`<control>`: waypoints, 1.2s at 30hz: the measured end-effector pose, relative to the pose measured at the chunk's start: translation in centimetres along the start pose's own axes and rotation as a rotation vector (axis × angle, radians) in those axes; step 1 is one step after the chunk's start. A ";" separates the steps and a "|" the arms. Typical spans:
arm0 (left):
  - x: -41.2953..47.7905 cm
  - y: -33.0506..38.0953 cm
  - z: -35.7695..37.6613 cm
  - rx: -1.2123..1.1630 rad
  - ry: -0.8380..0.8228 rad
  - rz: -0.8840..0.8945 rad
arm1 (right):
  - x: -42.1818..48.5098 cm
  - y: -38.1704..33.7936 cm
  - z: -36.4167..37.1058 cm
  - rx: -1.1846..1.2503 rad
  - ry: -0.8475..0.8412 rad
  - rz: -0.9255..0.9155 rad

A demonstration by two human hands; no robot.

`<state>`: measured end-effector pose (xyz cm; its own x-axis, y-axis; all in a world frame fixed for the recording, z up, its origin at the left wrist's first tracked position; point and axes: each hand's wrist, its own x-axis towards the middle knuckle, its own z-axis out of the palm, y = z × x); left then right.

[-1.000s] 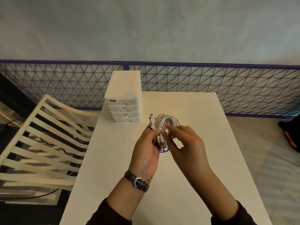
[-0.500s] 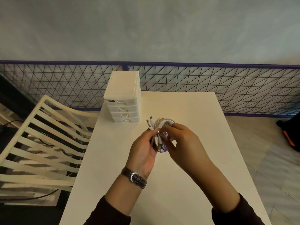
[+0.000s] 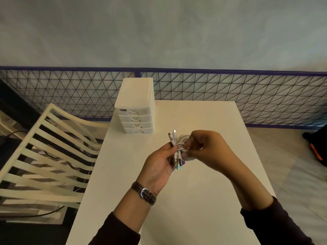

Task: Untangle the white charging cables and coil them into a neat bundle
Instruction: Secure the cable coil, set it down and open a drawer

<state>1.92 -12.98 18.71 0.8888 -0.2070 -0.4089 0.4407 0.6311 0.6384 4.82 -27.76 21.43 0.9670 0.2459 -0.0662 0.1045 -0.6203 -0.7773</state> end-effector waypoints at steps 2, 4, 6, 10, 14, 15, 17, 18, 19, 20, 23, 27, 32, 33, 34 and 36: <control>0.1 -0.1 -0.1 0.041 0.004 0.003 | 0.0 0.4 0.4 0.010 0.024 0.021; 0.2 -0.3 -0.2 0.108 0.007 0.017 | 0.0 0.5 0.5 0.007 0.022 0.023; 0.3 -0.6 -0.2 0.201 0.007 0.044 | -0.1 0.5 0.5 -0.003 0.003 0.009; 0.5 -0.5 -0.2 0.244 0.027 0.053 | -0.3 0.4 0.4 -0.025 0.003 -0.045; 0.7 0.0 -0.3 0.036 0.027 -0.018 | -0.4 0.0 0.6 -0.093 0.068 -0.116; 0.8 0.1 -0.3 0.016 0.032 -0.022 | -0.5 -0.1 0.7 -0.108 0.073 -0.123; 1.0 0.3 -0.4 0.047 0.047 -0.005 | -0.6 -0.1 0.8 -0.094 0.066 -0.123; 1.1 0.3 -0.4 0.077 0.054 0.009 | -0.6 -0.1 0.8 -0.070 0.060 -0.115; 1.1 0.3 -0.5 0.110 0.063 0.022 | -0.6 0.0 0.7 -0.036 0.052 -0.100; 1.1 0.3 -0.4 0.145 0.077 0.036 | -0.5 0.0 0.6 0.009 0.044 -0.081; 1.0 0.3 -0.3 0.244 0.118 0.083 | -0.3 0.0 0.5 0.087 0.037 -0.032; 0.9 0.0 0.1 0.359 0.178 0.124 | -0.1 -0.6 0.8 -0.053 0.048 -0.025; 0.7 -0.1 0.4 0.425 0.174 0.131 | 0.3 -2.0 1.0 -0.259 0.078 0.026; 0.6 -0.1 0.5 0.447 0.161 0.134 | 0.3 -2.2 1.1 -0.295 0.085 0.026; 0.5 0.0 0.6 0.475 0.146 0.141 | 0.2 -2.3 1.3 -0.326 0.096 0.024; 0.3 0.0 0.7 0.519 0.113 0.161 | 0.1 -2.4 1.7 -0.387 0.108 0.024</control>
<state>2.30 -13.58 19.02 0.9436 -0.0388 -0.3287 0.3299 0.1914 0.9244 4.22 -24.98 22.21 0.9869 0.1614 0.0006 0.1417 -0.8646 -0.4820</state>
